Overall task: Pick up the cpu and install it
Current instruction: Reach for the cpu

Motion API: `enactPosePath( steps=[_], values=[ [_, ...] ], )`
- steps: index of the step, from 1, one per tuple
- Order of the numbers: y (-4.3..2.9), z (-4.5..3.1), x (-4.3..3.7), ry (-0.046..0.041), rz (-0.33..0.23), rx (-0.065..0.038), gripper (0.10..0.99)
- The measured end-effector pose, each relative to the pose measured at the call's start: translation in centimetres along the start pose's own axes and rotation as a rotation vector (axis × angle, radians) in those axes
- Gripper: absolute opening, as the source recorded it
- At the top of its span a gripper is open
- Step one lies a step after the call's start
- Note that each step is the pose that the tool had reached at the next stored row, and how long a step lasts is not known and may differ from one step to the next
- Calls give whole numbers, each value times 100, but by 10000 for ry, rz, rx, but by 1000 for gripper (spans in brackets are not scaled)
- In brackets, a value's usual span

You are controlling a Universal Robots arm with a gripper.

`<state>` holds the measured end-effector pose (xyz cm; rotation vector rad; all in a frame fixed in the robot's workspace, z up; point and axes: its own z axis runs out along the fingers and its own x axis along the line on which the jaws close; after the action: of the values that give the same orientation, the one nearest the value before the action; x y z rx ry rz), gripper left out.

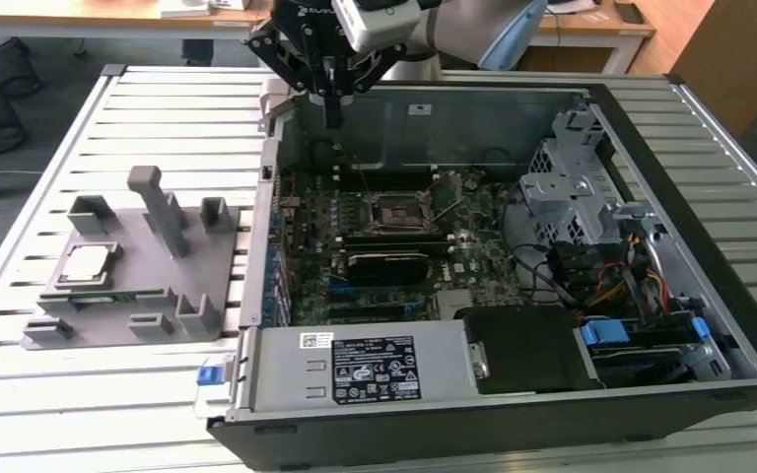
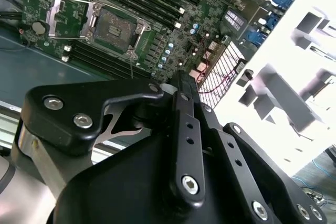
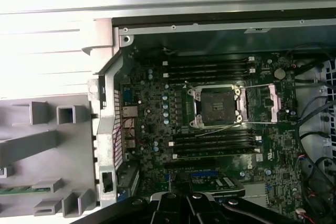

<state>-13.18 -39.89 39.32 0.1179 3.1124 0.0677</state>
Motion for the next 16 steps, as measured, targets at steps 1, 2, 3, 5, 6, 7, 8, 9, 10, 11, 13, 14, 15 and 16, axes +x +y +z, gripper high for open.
enactPosePath(
  steps=[1,2,3,5,6,7,8,9,10,11,13,14,15,16],
  values=[
    [-1,0,10,0,0,0,106],
    [-1,-1,20,0,1,1,106],
    [-2,0,30,0,1,0,106],
    [-4,-1,48,0,1,1,106],
    [-4,-1,58,0,1,0,106],
    [-5,-1,67,0,0,0,106],
    [-6,-1,77,0,0,1,106],
    [-6,-1,86,1,1,1,106],
    [-7,-1,94,0,0,1,106],
    [-7,-1,103,0,1,0,106],
    [-9,-1,119,1,0,1,106],
    [-10,0,129,0,0,0,106],
    [-10,0,137,0,-1,1,106],
    [-11,0,145,0,0,0,106]
  ],
)
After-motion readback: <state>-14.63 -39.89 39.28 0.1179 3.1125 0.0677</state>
